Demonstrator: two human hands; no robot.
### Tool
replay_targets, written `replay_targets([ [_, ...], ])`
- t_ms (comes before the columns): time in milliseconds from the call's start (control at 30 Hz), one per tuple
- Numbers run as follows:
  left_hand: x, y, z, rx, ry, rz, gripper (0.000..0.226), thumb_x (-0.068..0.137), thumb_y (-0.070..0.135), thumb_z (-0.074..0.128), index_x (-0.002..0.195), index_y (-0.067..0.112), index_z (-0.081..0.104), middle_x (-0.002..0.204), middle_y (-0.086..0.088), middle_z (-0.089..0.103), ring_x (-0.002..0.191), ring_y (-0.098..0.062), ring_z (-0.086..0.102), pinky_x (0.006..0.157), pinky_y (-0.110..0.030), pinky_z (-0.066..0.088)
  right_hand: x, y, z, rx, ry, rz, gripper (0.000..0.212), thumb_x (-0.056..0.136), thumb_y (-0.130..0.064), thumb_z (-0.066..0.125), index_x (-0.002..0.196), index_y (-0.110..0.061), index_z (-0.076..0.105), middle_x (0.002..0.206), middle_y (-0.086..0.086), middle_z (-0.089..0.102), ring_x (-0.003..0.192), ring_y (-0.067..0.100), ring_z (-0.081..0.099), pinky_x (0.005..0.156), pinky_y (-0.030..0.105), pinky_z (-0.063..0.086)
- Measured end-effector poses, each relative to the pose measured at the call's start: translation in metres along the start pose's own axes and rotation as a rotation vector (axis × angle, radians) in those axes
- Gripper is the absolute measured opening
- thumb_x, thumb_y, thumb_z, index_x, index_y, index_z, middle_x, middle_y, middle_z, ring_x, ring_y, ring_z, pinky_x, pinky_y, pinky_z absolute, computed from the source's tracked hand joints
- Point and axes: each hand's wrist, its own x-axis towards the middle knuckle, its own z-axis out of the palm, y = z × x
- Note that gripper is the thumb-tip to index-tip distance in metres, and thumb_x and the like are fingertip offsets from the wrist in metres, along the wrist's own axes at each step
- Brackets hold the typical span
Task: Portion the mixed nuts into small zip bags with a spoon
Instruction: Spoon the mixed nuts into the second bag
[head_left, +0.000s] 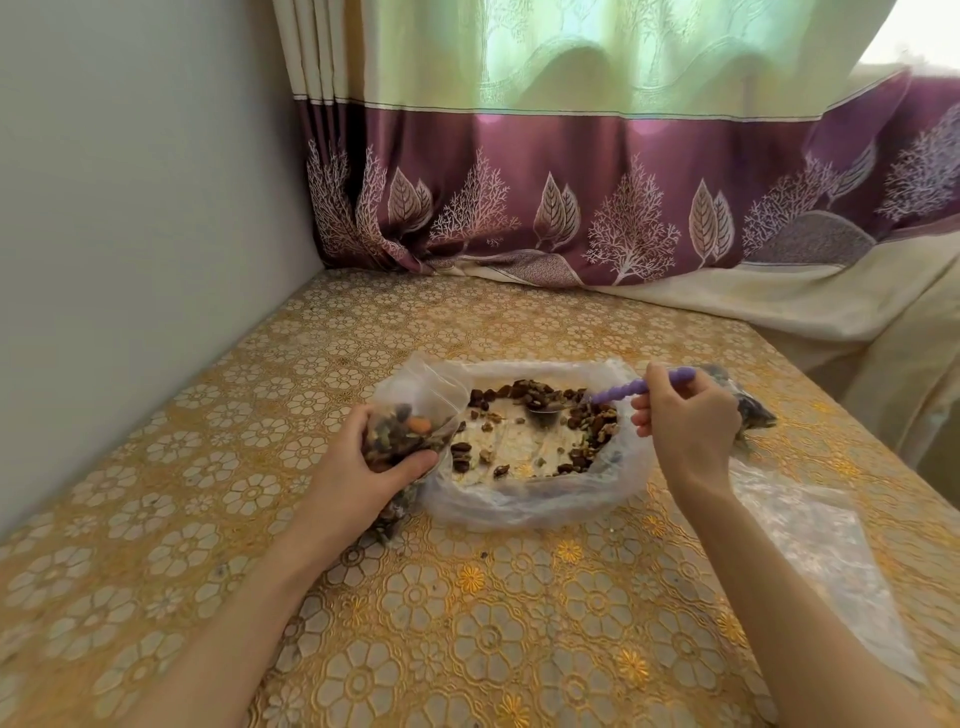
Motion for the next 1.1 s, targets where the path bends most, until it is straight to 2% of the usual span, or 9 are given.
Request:
replay_targets([
  [67, -0.001, 0.000, 0.000, -0.005, -0.001, -0.015, 0.048, 0.058, 0.048, 0.073, 0.099, 0.036, 0.051, 0.097, 0.017, 0.061, 0.082, 0.019, 0.054, 0.066, -0.010, 0.040, -0.002, -0.001, 0.000, -0.066, -0.016, -0.065, 0.026, 0.093, -0.015, 0.053, 0.067, -0.016, 0.057, 0.046, -0.017, 0.061, 0.042, 0.001, 0.057, 0.046, 0.016, 0.048],
  [167, -0.001, 0.000, 0.000, -0.013, -0.003, -0.023, 0.048, 0.056, 0.049, 0.073, 0.098, 0.037, 0.051, 0.095, 0.018, 0.062, 0.081, 0.019, 0.055, 0.067, -0.013, 0.040, -0.006, -0.002, 0.005, -0.112, -0.048, -0.126, 0.030, 0.093, -0.015, 0.055, 0.065, -0.022, 0.058, 0.051, -0.014, 0.060, 0.043, 0.003, 0.057, 0.050, 0.020, 0.050],
  [267, -0.001, 0.000, 0.000, -0.014, -0.005, -0.021, 0.047, 0.056, 0.049, 0.073, 0.097, 0.038, 0.051, 0.095, 0.018, 0.062, 0.081, 0.019, 0.055, 0.068, -0.014, 0.040, -0.010, -0.003, 0.010, -0.101, -0.129, -0.110, 0.029, 0.093, -0.015, 0.057, 0.066, -0.027, 0.059, 0.059, -0.014, 0.065, 0.043, 0.001, 0.058, 0.050, 0.017, 0.050],
  [400, 0.000, 0.001, 0.000, -0.008, -0.001, -0.016, 0.047, 0.056, 0.049, 0.072, 0.096, 0.038, 0.050, 0.094, 0.019, 0.062, 0.080, 0.020, 0.054, 0.066, -0.011, 0.039, -0.010, -0.001, 0.011, 0.031, -0.207, 0.055, 0.025, 0.093, -0.013, 0.058, 0.070, -0.019, 0.067, 0.066, -0.005, 0.072, 0.050, 0.006, 0.062, 0.051, 0.018, 0.053],
  [600, 0.000, 0.001, 0.000, 0.005, 0.001, -0.022, 0.051, 0.056, 0.049, 0.072, 0.100, 0.036, 0.050, 0.097, 0.018, 0.060, 0.082, 0.015, 0.055, 0.065, -0.010, 0.039, -0.009, 0.003, 0.004, 0.180, -0.162, 0.224, 0.025, 0.094, -0.012, 0.053, 0.075, -0.004, 0.067, 0.061, -0.001, 0.071, 0.051, 0.009, 0.061, 0.051, 0.017, 0.051],
  [700, 0.000, 0.001, 0.000, 0.007, -0.003, -0.020, 0.047, 0.057, 0.048, 0.072, 0.097, 0.039, 0.049, 0.096, 0.019, 0.060, 0.081, 0.018, 0.055, 0.064, -0.011, 0.039, -0.010, 0.003, 0.001, 0.210, -0.136, 0.226, 0.025, 0.095, -0.012, 0.052, 0.074, -0.006, 0.065, 0.058, -0.002, 0.070, 0.049, 0.008, 0.059, 0.050, 0.017, 0.051],
  [800, 0.000, 0.000, 0.000, 0.017, -0.002, -0.021, 0.045, 0.062, 0.042, 0.076, 0.098, 0.039, 0.049, 0.097, 0.017, 0.060, 0.082, 0.015, 0.055, 0.063, -0.009, 0.039, -0.011, -0.001, -0.002, 0.245, -0.109, 0.226, 0.022, 0.094, -0.013, 0.054, 0.075, -0.006, 0.064, 0.054, -0.003, 0.066, 0.049, 0.008, 0.057, 0.049, 0.018, 0.048],
  [933, 0.000, 0.001, -0.001, 0.003, -0.004, -0.018, 0.044, 0.060, 0.042, 0.075, 0.096, 0.040, 0.049, 0.095, 0.019, 0.060, 0.079, 0.022, 0.053, 0.061, -0.008, 0.039, -0.014, -0.017, -0.002, 0.310, -0.109, 0.197, 0.022, 0.092, -0.013, 0.056, 0.073, -0.006, 0.064, 0.055, 0.000, 0.063, 0.051, 0.012, 0.055, 0.049, 0.020, 0.046],
  [1100, 0.000, 0.001, -0.001, -0.050, -0.005, -0.050, 0.046, 0.059, 0.044, 0.076, 0.098, 0.038, 0.051, 0.097, 0.015, 0.062, 0.085, 0.009, 0.056, 0.067, -0.016, 0.041, -0.023, -0.051, 0.000, 0.418, -0.191, 0.110, 0.023, 0.093, -0.013, 0.056, 0.074, -0.003, 0.064, 0.056, 0.000, 0.063, 0.050, 0.010, 0.054, 0.047, 0.018, 0.045],
])
